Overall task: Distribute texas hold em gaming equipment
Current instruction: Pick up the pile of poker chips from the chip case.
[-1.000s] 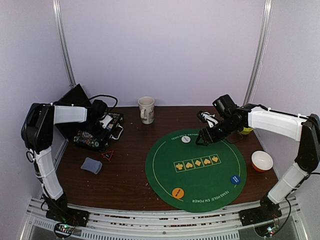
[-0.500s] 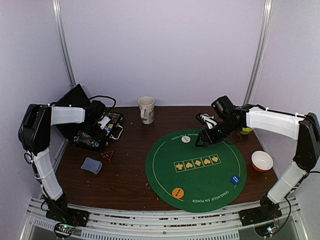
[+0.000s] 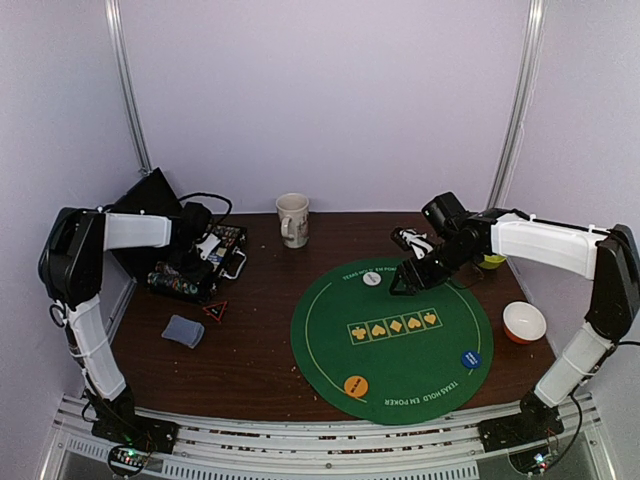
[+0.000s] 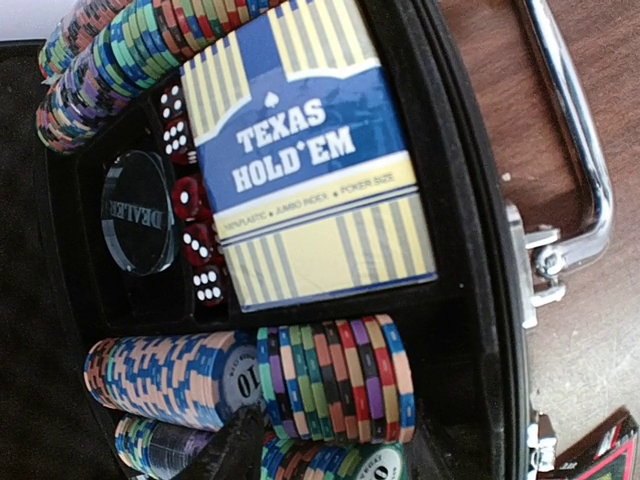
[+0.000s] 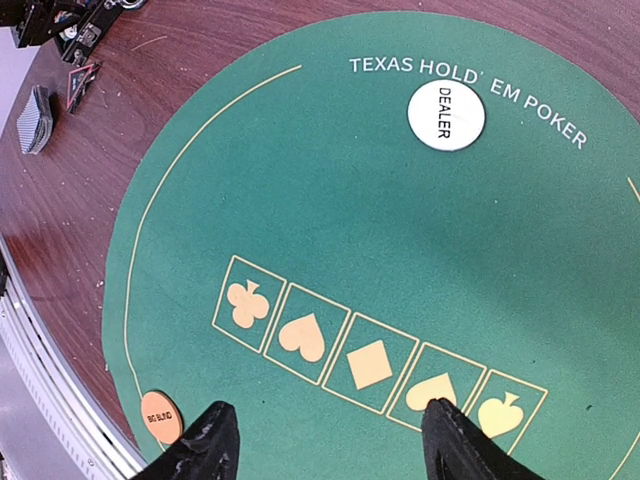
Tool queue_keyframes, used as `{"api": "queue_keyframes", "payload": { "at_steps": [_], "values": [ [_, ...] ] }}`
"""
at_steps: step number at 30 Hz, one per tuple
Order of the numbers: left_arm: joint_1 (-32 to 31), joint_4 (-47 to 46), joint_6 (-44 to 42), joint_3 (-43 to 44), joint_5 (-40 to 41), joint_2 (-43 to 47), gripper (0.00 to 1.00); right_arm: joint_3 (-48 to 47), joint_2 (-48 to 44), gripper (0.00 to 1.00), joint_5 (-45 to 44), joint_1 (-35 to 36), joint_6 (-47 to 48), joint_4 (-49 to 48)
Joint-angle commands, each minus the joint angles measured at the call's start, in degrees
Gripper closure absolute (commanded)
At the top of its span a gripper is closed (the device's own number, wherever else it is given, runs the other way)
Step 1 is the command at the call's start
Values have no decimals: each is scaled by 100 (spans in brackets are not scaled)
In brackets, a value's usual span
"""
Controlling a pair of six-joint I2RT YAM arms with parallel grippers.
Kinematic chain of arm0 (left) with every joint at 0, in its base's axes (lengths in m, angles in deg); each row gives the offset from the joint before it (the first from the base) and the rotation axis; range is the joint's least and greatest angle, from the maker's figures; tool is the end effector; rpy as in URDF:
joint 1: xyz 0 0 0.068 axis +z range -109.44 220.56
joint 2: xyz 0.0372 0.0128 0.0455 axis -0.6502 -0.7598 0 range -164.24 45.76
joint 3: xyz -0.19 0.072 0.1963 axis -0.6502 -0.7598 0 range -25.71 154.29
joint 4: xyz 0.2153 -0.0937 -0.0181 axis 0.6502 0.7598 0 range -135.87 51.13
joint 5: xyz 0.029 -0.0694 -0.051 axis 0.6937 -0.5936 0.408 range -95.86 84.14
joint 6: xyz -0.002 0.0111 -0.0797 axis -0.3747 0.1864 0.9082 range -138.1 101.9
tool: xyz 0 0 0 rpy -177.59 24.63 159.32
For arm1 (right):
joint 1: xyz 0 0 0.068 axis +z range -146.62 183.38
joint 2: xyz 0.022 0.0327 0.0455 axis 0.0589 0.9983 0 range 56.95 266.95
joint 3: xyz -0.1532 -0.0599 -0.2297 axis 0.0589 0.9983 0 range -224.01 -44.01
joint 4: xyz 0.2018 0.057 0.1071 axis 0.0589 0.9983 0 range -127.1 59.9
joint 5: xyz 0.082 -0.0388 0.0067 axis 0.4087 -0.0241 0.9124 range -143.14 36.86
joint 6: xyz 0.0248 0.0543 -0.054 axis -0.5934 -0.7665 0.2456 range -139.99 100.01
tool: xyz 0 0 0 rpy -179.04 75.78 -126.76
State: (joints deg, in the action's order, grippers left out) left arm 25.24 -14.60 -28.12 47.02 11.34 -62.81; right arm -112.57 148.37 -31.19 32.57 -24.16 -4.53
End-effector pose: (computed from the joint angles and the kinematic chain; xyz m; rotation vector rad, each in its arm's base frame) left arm 0.3651 -0.0786 0.1654 0.5124 2.6573 0.3832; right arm 0.2744 0.1831 0.2444 -0.7117 2.4877 0.7104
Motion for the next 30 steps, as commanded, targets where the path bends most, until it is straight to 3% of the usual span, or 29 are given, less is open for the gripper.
{"api": "queue_keyframes", "payload": {
  "at_steps": [1, 7, 15, 17, 20, 30],
  "values": [
    [46, -81, -78, 56, 123, -207, 49, -158, 52, 36, 95, -36, 91, 134],
    [195, -224, -29, 51, -385, -291, 53, -166, 61, 35, 98, -36, 90, 143],
    [329, -88, 60, 182, -476, -476, 61, -175, 57, 35, 134, -36, 74, 148],
    [330, -50, 82, 180, -563, -468, 72, -197, 54, 35, 134, -36, 74, 167],
    [333, 91, 116, 250, -790, -383, 100, -264, 63, 35, 128, -36, 83, 216],
    [328, 399, 630, 406, -1152, 961, 100, -659, -134, 36, -79, -34, 42, 267]
  ]
}}
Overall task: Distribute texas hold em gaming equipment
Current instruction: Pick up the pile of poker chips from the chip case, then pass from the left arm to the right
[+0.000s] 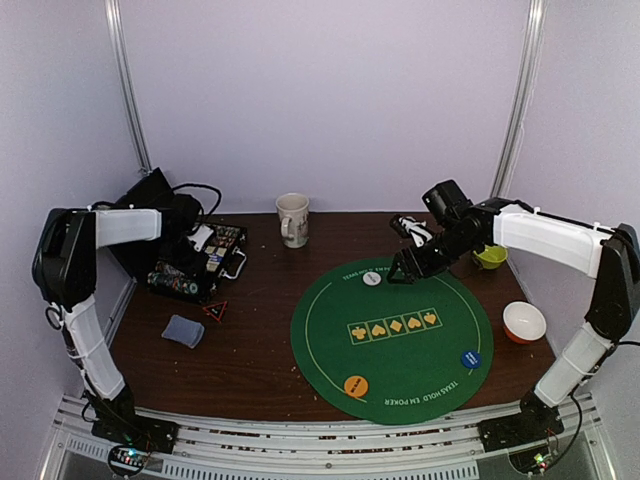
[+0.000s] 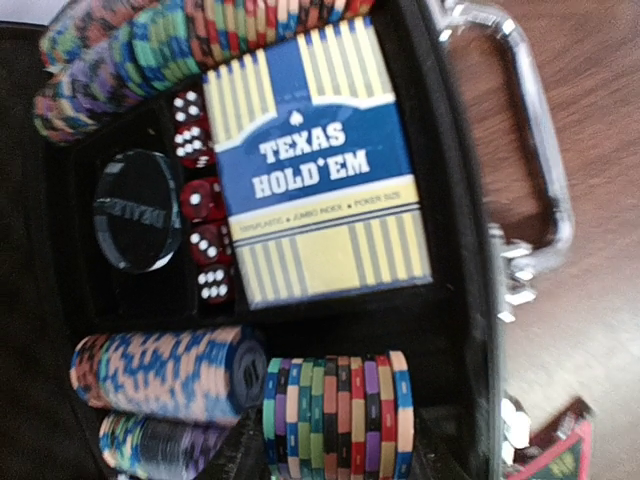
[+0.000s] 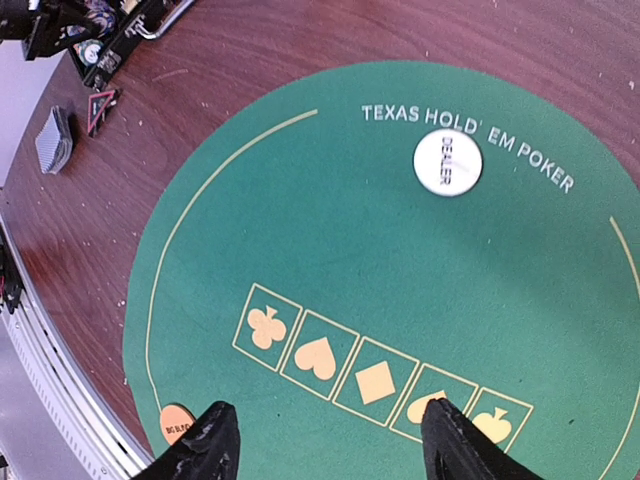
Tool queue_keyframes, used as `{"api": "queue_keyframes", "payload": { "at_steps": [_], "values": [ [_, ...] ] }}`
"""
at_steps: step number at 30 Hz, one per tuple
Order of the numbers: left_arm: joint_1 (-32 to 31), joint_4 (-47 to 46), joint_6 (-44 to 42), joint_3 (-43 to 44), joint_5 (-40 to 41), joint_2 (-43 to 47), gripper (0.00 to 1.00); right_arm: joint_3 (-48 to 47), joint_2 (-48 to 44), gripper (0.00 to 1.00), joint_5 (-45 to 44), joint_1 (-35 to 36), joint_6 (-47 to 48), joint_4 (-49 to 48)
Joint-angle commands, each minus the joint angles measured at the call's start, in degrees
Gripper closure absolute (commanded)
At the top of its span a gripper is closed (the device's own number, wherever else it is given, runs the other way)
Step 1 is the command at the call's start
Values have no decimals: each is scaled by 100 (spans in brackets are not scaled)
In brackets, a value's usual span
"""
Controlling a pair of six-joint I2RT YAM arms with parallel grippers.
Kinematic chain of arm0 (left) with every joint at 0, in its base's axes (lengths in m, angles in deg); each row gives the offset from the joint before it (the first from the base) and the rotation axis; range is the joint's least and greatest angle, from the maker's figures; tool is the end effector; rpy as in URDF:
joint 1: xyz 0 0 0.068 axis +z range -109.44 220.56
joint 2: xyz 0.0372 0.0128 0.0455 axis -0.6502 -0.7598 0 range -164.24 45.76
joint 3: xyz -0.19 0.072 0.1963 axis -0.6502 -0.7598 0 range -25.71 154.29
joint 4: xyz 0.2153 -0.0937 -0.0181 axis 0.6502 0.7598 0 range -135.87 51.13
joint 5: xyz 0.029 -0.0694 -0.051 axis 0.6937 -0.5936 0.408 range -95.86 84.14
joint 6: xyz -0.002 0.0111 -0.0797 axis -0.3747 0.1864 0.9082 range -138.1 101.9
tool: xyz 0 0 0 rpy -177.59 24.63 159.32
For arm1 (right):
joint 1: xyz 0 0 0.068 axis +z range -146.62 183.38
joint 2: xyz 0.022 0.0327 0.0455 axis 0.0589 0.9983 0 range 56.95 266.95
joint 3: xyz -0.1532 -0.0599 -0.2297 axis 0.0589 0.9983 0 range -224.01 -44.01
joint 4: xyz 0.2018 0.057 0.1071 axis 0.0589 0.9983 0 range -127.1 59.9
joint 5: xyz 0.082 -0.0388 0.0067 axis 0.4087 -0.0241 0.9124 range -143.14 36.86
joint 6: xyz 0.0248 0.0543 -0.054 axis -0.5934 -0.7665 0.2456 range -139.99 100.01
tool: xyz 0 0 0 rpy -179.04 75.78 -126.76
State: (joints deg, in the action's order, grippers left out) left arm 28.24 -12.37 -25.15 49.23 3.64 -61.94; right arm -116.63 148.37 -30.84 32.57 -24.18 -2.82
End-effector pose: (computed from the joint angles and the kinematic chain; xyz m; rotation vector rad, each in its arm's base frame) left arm 0.3695 -0.0689 0.1770 0.4098 2.6831 0.1990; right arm 0.2794 0.1863 0.2637 -0.7132 2.4443 0.7232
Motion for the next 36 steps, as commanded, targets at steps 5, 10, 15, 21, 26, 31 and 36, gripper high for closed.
{"api": "queue_keyframes", "payload": {
  "at_steps": [5, 10, 15, 21, 26, 31, 36],
  "values": [
    [-89, -38, 1018, 41, -1692, 1876, 100, -524, -348, 36, -424, 4, 37, 238],
    [-957, -1027, 2166, -313, -2825, 2434, 100, -773, -586, 37, -792, 182, 281, 360],
    [-1785, -2513, 3501, -752, -3979, 2269, 100, -767, -852, 36, -1255, 908, 1114, 451],
    [-2614, -3828, 4142, -905, -4565, 1338, 100, -33, -1335, 31, -1240, 1542, 2407, -129],
    [-2913, -4889, 4657, -931, -5045, 410, 100, 548, -1350, 20, -1004, 1680, 2887, -1120],
    [-2951, -5048, 4907, -940, -4973, -348, 100, 779, -751, 11, -1033, 1734, 3915, -1490],
    [-2958, -5028, 4912, -872, -5004, -978, 100, 368, 119, 9, -719, 1763, 4287, -1581]
  ]
}}
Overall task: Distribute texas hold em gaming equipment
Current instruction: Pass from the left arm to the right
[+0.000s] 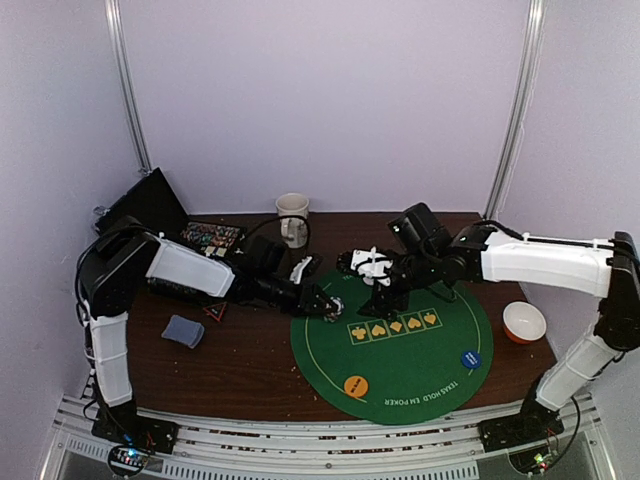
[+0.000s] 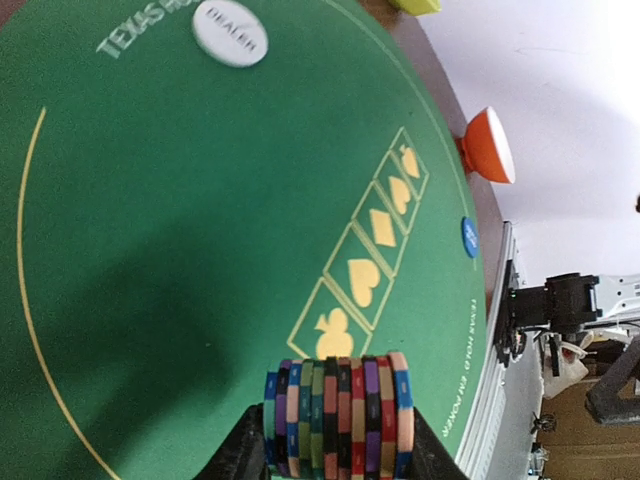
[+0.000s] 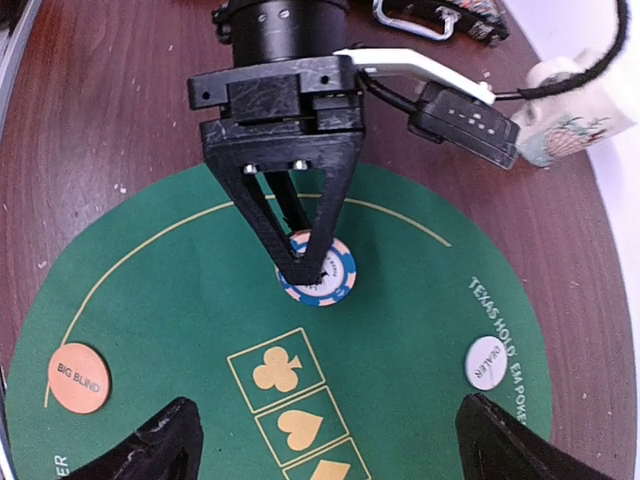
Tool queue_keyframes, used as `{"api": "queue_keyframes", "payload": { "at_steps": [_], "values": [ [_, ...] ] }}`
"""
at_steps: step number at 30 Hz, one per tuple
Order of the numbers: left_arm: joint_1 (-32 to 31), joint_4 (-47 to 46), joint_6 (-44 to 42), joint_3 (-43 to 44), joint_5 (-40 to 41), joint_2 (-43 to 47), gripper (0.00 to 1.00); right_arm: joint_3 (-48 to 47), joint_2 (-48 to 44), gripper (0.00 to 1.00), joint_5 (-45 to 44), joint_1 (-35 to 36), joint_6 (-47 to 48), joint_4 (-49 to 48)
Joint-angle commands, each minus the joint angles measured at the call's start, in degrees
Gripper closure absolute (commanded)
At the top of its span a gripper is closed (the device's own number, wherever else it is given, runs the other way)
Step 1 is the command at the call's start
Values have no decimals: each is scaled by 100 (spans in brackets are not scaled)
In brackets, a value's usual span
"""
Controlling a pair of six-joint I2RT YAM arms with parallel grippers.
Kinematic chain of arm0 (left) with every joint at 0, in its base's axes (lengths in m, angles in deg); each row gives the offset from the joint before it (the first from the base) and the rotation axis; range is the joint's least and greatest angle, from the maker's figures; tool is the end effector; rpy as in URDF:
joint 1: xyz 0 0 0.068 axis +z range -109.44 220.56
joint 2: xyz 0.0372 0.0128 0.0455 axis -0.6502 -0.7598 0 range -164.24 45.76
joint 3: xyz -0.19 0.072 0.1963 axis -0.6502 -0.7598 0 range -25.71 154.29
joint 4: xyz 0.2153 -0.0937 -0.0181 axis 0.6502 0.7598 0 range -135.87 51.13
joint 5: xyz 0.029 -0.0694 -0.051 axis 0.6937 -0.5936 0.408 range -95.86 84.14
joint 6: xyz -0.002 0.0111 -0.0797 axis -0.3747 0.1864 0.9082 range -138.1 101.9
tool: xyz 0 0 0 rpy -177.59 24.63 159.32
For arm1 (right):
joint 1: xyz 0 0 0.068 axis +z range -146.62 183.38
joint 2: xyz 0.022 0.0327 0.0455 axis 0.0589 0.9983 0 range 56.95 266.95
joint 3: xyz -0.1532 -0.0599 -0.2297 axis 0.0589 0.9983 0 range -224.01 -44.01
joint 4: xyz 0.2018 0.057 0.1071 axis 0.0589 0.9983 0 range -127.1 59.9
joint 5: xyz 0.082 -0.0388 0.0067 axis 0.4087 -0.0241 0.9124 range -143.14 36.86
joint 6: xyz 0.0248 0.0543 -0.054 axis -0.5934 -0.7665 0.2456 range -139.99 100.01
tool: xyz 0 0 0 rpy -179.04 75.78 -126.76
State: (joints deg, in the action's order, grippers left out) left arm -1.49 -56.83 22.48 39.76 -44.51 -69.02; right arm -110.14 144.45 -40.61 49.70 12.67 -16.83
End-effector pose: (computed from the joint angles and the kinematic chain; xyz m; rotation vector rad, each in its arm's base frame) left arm 0.2846 -0.3152 0.1572 0.4551 2.4877 -1.4535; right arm 0.2227 0.2550 0.2698 -1.5518 1.7045 0.3739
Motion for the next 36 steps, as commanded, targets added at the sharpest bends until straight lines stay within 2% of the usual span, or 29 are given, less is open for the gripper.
{"api": "queue_keyframes", "payload": {
  "at_steps": [1, 6, 11, 17, 23, 26, 29, 31, 34, 36],
  "values": [
    [20, -625, 170, 55, -209, -358, 100, -380, 664, 9, 303, 44, 678, -136],
    [25, -791, 249, -32, -180, -600, 100, -631, 1381, 8, 516, 48, 918, -217],
    [51, -912, 329, -134, -204, -710, 100, -678, 1970, 8, 548, 47, 834, -864],
    [105, -1045, 390, -287, -257, -735, 100, -573, 2359, 13, 636, 44, 618, -1530],
    [193, -1007, 384, -250, -327, -787, 100, -487, 2622, 25, 278, 52, 647, -2050],
    [208, -1006, 380, -237, -328, -814, 100, -464, 2697, 24, 271, 70, 772, -2035],
    [206, -928, 324, -176, -292, -861, 100, -484, 2740, 18, 403, 74, 864, -1872],
    [206, -795, 232, -97, -260, -891, 100, -463, 2774, 17, 420, 70, 882, -1860],
    [206, -785, 210, -70, -270, -913, 100, -493, 2869, 25, 395, 76, 793, -1862],
    [219, -768, 181, -70, -289, -918, 100, -477, 2878, 34, 418, 76, 740, -1915]
  ]
}}
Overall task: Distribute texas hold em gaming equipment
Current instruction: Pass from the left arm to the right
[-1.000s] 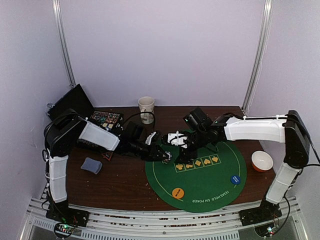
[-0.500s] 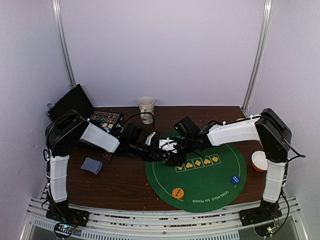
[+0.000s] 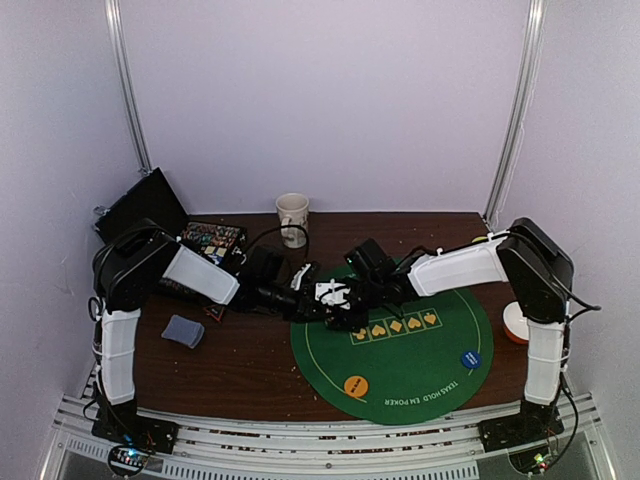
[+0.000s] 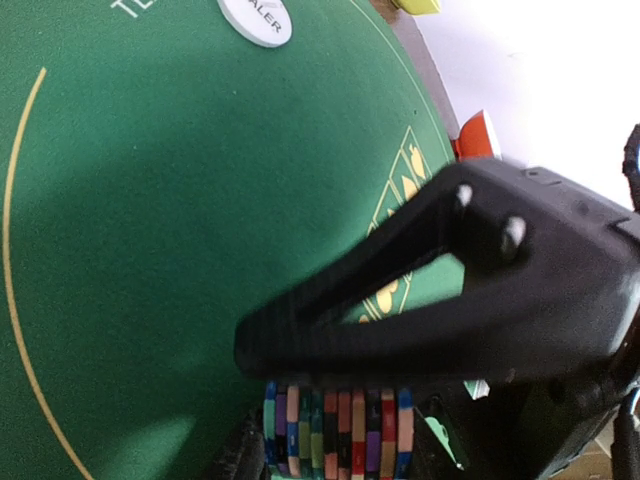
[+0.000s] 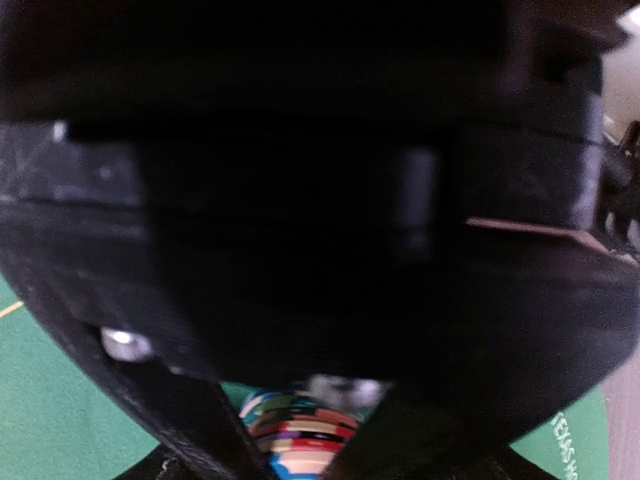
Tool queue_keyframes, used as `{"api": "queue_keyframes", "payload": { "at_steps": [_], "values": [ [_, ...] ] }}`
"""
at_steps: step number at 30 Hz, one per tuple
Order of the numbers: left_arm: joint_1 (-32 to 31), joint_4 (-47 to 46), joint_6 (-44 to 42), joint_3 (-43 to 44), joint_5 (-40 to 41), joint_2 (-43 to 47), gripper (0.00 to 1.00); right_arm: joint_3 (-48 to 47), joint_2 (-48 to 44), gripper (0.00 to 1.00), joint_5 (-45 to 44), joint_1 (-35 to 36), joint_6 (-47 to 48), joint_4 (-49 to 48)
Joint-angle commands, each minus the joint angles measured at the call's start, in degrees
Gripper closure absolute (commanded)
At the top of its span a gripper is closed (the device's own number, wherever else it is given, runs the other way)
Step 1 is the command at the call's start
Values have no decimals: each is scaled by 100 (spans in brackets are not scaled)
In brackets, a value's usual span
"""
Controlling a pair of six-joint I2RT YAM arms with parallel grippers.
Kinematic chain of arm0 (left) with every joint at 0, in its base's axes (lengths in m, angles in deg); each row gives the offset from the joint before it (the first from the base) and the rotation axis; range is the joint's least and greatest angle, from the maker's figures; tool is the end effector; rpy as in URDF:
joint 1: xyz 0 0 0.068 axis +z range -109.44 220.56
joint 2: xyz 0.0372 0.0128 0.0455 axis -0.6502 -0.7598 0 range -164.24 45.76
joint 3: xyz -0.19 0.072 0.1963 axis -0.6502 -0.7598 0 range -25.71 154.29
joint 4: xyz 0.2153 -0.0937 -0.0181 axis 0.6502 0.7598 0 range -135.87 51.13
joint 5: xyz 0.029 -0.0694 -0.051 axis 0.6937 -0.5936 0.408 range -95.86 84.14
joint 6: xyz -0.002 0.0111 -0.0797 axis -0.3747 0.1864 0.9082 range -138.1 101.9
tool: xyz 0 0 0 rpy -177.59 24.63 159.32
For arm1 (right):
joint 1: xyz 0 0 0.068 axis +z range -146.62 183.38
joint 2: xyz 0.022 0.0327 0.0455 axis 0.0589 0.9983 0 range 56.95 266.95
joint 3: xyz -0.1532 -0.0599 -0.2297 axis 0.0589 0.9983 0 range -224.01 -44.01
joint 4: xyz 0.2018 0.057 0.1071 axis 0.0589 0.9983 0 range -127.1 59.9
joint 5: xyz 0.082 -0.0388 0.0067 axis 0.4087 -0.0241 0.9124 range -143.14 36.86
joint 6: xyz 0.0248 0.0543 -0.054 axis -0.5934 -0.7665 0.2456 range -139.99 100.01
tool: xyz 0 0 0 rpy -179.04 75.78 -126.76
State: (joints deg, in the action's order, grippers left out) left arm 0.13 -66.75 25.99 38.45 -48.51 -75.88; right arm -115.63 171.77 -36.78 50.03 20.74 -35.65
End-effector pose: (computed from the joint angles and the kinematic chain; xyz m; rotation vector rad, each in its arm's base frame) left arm 0.2979 -0.3156 0.1214 0.4062 2.4868 -1.5508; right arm 0.2841 0.3295 0.1585 -1.7170 1.5939 0.3862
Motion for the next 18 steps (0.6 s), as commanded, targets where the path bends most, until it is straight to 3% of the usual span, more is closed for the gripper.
{"api": "queue_keyframes", "payload": {
  "at_steps": [1, 6, 10, 18],
  "values": [
    [72, 225, -173, 55, 113, -234, 100, 103, 147, 37, 49, 39, -93, -84],
    [101, 177, -152, 48, 65, -259, 100, 108, 193, 38, -11, 22, -165, -145],
    [202, -13, -44, -51, -98, -262, 99, 45, 217, 55, -107, 11, -197, -10],
    [330, 102, -172, -88, -87, -252, 87, -342, 171, 70, -99, 38, -379, 784]
  ]
}}
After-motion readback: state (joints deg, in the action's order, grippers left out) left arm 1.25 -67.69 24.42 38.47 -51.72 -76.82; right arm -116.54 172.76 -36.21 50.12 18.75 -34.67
